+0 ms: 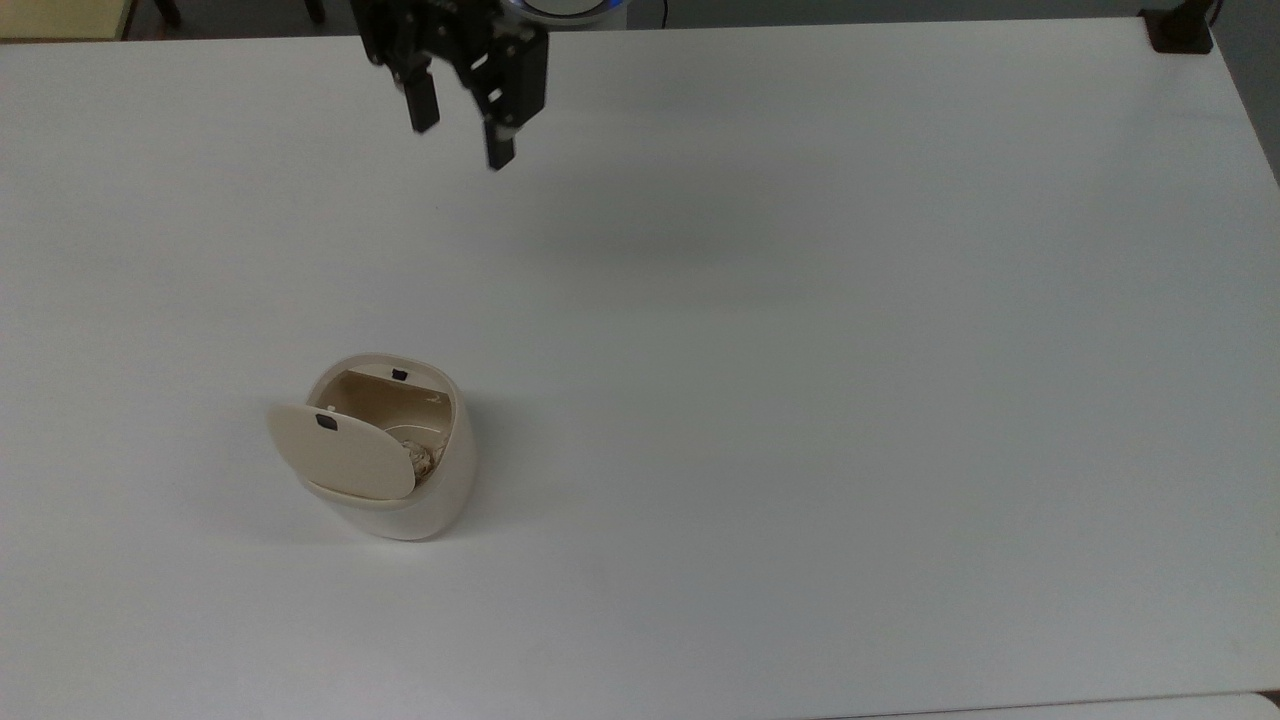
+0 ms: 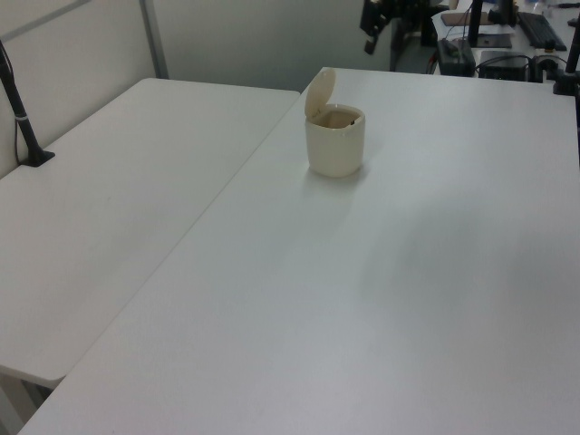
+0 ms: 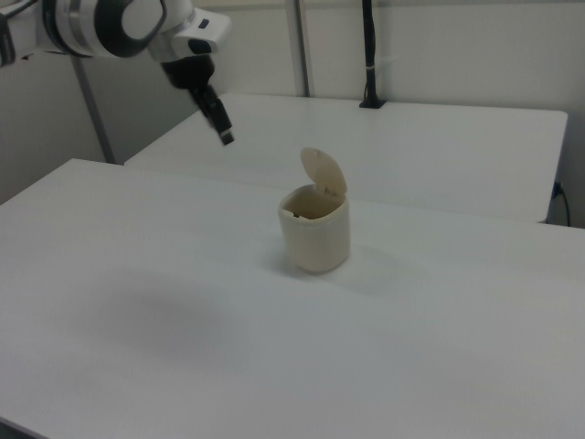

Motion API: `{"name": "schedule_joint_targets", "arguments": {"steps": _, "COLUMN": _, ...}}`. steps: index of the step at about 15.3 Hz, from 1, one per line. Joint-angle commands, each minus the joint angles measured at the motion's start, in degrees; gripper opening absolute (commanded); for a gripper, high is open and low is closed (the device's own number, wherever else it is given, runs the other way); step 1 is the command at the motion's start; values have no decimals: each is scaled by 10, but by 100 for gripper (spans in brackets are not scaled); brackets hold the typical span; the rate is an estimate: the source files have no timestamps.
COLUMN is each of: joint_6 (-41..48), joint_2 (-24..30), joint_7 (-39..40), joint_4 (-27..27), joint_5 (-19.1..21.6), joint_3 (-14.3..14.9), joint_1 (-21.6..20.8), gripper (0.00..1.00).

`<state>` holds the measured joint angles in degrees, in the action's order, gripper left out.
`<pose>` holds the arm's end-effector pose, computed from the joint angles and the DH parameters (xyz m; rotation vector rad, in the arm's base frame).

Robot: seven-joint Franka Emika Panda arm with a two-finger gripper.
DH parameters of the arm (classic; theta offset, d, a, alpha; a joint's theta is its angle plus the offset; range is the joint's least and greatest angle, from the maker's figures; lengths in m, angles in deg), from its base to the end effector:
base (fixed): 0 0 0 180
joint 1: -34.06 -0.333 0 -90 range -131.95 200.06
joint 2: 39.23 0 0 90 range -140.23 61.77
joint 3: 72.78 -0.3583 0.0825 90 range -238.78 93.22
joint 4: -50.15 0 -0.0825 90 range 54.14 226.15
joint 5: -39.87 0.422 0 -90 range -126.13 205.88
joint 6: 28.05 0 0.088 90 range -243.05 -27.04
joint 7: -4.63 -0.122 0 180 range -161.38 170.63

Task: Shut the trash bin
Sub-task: 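Move the gripper down toward the open lid of the cream bin, then push the raised lid over and down onto the bin opening with the gripper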

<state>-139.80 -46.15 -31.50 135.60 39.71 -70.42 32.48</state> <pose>0.6735 -0.0076 0.6579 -2.8526 0.9492 -0.4928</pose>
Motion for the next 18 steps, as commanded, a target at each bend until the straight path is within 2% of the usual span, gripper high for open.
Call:
{"name": "schedule_joint_targets", "arguments": {"steps": 1, "joint_6": -119, "joint_2": -42, "joint_7": -154, "joint_4": -36, "joint_5": 0, "joint_3": 19, "joint_1": 4, "gripper": 12}}
{"name": "schedule_joint_targets", "arguments": {"steps": 2, "joint_6": -142, "joint_2": -65, "joint_7": -176, "joint_4": -54, "joint_5": -3, "joint_3": 25, "joint_1": 3, "gripper": 1}}
{"name": "schedule_joint_targets", "arguments": {"steps": 5, "joint_6": -216, "joint_2": -134, "joint_7": -242, "joint_4": -110, "joint_5": -7, "joint_3": 49, "joint_1": 3, "gripper": 0}}
{"name": "schedule_joint_targets", "arguments": {"steps": 7, "joint_6": -273, "joint_2": -170, "joint_7": -285, "joint_4": -120, "joint_5": -7, "joint_3": 68, "joint_1": -6, "gripper": 0}}
{"name": "schedule_joint_targets", "arguments": {"steps": 10, "joint_6": -341, "joint_2": -211, "joint_7": -306, "joint_4": -120, "joint_5": -8, "joint_3": 83, "joint_1": -15, "gripper": 0}}
{"name": "schedule_joint_targets", "arguments": {"steps": 12, "joint_6": -347, "joint_2": -220, "joint_7": -303, "joint_4": -115, "joint_5": -12, "joint_3": 83, "joint_1": -16, "gripper": 0}}
{"name": "schedule_joint_targets", "arguments": {"steps": 15, "joint_6": -346, "joint_2": -219, "joint_7": -304, "joint_4": -86, "joint_5": -46, "joint_3": 82, "joint_1": -18, "gripper": 0}}
{"name": "schedule_joint_targets", "arguments": {"steps": 18, "joint_6": -346, "joint_2": -220, "joint_7": -303, "joint_4": -78, "joint_5": -52, "joint_3": 81, "joint_1": -18, "gripper": 0}}
